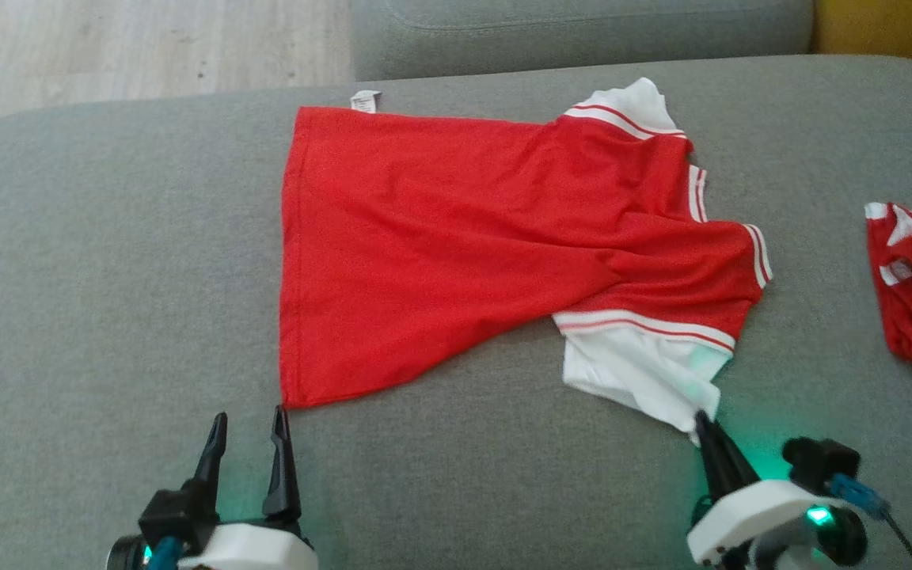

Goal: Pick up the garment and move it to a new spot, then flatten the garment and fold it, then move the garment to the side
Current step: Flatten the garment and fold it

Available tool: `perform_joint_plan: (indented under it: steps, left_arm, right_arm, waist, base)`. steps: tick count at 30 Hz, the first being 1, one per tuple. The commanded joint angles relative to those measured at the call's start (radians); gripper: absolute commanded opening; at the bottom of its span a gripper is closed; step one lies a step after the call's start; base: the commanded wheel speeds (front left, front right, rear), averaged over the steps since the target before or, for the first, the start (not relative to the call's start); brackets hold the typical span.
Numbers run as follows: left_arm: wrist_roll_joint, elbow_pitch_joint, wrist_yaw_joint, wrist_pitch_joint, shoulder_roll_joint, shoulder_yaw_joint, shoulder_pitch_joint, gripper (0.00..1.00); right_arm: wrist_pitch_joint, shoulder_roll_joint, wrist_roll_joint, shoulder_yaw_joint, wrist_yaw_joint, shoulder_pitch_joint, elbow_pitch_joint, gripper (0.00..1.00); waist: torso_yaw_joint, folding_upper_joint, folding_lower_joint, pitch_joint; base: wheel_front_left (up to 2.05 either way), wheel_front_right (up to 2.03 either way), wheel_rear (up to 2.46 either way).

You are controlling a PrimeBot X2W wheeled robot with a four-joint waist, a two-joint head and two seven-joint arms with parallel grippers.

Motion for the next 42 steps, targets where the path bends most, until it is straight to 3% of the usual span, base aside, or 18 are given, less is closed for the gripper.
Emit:
perform_joint_plan:
  steps: [1,6,15,25,26,27,28,33,39,42]
  left_arm:
    - [-0.021,-0.024,-0.012,-0.010,0.002,0.030,-0.049,1.00]
    - [-0.114,0.040,-0.069,-0.010,0.002,0.016,-0.074,1.00]
    - [-0.184,0.163,-0.067,-0.010,0.002,0.048,-0.135,1.00]
    - [-0.175,0.265,-0.088,-0.010,0.002,0.035,-0.178,1.00]
    - [-0.173,0.277,-0.091,-0.010,0.002,0.027,-0.184,0.82]
    - [-0.175,0.287,-0.094,-0.010,0.002,0.020,-0.190,0.35]
    - [-0.173,0.293,-0.097,-0.010,0.002,0.012,-0.195,0.00]
    - [-0.175,0.273,-0.111,-0.010,0.002,-0.005,-0.211,0.00]
    - [-0.127,0.086,-0.124,-0.010,0.002,0.100,-0.263,0.00]
    - [-0.090,0.016,-0.133,-0.010,0.037,0.144,-0.332,0.00]
  right_arm:
    - [-0.004,-0.013,-0.008,0.007,0.003,0.010,-0.032,0.00]
    - [-0.004,-0.033,-0.023,-0.012,0.003,0.025,-0.072,0.00]
    - [-0.004,-0.058,-0.030,0.010,0.003,0.012,-0.110,0.00]
    - [-0.004,-0.054,-0.017,0.006,0.003,-0.015,-0.160,0.00]
    - [-0.004,-0.055,-0.014,0.003,0.003,-0.018,-0.166,0.00]
    - [-0.004,-0.056,-0.013,-0.002,0.003,-0.023,-0.175,0.00]
    - [-0.004,-0.056,-0.009,-0.009,0.003,-0.029,-0.184,0.00]
    - [-0.004,-0.046,0.028,-0.054,0.003,-0.072,-0.260,0.00]
    - [-0.004,-0.056,0.090,-0.101,0.003,-0.154,-0.441,0.00]
    - [-0.004,-0.088,0.111,-0.111,0.003,-0.226,-0.514,0.00]
  waist:
    - [-0.011,-0.0001,0.0000,0.004]
    - [-0.044,-0.0001,0.0000,0.018]
    - [-0.096,-0.0001,0.0000,0.057]
    - [-0.104,-0.0001,0.0000,0.083]
    - [-0.104,-0.0001,0.0000,0.087]
    - [-0.104,-0.0001,0.0000,0.089]
    - [-0.104,-0.0001,0.0000,0.090]
    - [-0.099,-0.0001,0.0000,0.075]
    - [-0.075,-0.0001,0.0000,0.006]
    - [-0.069,-0.0001,0.0000,-0.042]
  base:
    - [0.00,0.00,0.00]
    - [0.00,0.00,0.00]
    - [0.00,0.00,0.00]
    - [0.00,0.00,0.00]
    - [0.00,0.00,0.00]
    - [0.00,0.00,0.00]
    - [0.00,0.00,0.00]
    - [0.00,0.00,0.00]
    - [0.00,0.00,0.00]
    - [0.00,0.00,0.00]
